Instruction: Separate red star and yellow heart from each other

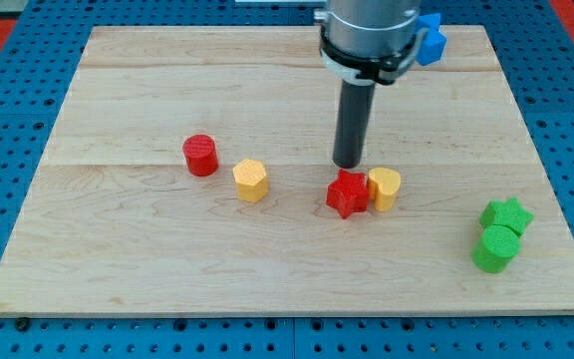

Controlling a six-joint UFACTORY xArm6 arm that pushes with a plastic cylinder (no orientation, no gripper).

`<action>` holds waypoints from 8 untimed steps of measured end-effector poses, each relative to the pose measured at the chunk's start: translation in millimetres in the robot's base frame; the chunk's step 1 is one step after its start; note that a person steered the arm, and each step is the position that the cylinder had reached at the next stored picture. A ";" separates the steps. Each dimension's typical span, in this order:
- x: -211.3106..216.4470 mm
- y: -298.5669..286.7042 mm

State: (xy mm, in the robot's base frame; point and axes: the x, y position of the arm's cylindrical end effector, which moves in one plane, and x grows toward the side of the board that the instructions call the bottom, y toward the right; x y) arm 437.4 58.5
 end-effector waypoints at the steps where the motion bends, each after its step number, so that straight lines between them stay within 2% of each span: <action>1: 6.1 4.5; 3: 57.5 45.0; 4: 56.5 37.2; 5: 66.2 3.1; 6: 92.3 -3.8; 7: 96.4 10.2; 8: 96.4 51.6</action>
State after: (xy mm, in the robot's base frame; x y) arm 533.8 110.1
